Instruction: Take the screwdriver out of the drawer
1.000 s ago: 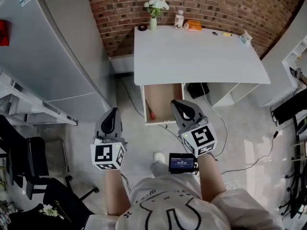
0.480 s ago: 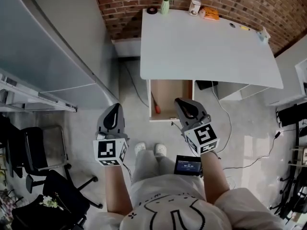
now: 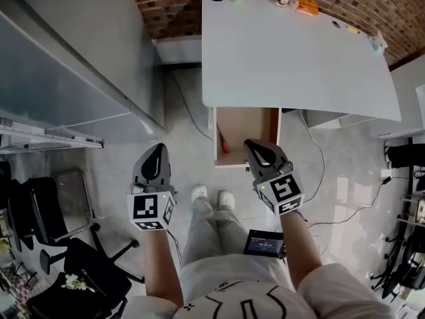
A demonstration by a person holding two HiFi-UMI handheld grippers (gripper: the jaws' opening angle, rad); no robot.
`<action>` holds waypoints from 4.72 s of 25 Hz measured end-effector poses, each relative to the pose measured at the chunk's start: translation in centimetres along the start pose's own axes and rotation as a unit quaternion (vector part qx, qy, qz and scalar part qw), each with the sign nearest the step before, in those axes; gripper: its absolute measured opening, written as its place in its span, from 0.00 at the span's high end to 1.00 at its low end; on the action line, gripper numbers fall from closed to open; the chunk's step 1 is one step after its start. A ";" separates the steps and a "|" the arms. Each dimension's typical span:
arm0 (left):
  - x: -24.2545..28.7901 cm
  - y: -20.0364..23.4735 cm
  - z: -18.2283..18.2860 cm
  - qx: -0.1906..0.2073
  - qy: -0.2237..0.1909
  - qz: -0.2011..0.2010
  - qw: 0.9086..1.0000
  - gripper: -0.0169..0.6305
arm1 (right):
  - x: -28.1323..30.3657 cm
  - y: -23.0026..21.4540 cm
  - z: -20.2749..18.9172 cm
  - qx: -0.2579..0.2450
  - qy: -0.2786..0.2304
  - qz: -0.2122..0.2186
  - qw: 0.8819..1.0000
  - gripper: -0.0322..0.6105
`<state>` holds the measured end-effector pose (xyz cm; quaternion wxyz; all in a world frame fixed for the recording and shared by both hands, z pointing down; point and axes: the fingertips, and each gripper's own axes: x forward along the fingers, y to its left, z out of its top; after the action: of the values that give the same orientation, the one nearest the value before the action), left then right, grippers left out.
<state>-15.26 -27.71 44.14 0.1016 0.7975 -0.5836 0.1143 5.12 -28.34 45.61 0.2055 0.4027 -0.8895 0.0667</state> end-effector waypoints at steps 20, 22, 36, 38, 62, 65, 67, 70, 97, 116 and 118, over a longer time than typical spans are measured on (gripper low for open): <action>8.2 5.2 -14.5 -0.028 0.079 -0.026 0.996 0.96 | 10.9 -0.9 -12.5 0.009 0.073 -0.012 0.997 0.92; 8.9 5.1 -15.6 -0.029 0.086 -0.028 0.996 0.96 | 11.7 -1.4 -14.0 0.011 0.084 -0.013 0.996 0.92; 10.9 6.0 -21.4 -0.078 0.157 -0.029 0.984 0.96 | 18.0 -1.7 -24.4 0.137 0.248 0.012 0.959 0.91; 11.1 6.2 -21.7 -0.073 0.163 -0.033 0.983 0.96 | 19.0 -1.6 -25.6 0.134 0.274 0.020 0.952 0.91; 10.2 7.6 -23.5 -0.066 0.188 -0.024 0.980 0.96 | 23.5 -1.7 -34.3 0.131 0.406 0.023 0.904 0.85; 10.1 7.0 -23.8 -0.064 0.191 -0.028 0.979 0.96 | 23.4 -1.8 -34.2 0.143 0.401 0.023 0.905 0.85; 10.0 6.6 -23.8 -0.061 0.192 -0.032 0.979 0.96 | 23.2 -1.9 -34.0 0.136 0.399 0.020 0.907 0.86; 10.1 6.1 -23.6 -0.059 0.191 -0.033 0.979 0.96 | 22.9 -2.2 -33.2 0.131 0.389 0.024 0.912 0.86; 5.5 2.3 -12.1 -0.036 0.157 -0.031 0.986 0.96 | 11.8 -1.5 -16.1 0.125 0.276 0.053 0.952 0.86; 0.7 -0.2 0.0 -0.023 0.060 -0.041 0.997 0.96 | 2.7 -0.8 -3.0 0.054 0.184 0.039 0.981 0.86; 0.3 -0.2 1.2 -0.023 0.047 -0.038 0.998 0.96 | 1.8 -1.0 -2.0 0.057 0.172 0.033 0.983 0.86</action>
<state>-14.91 -28.26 43.03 0.1515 0.8102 -0.5500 0.1344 5.44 -29.69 48.12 0.3300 0.3669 -0.8483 0.1921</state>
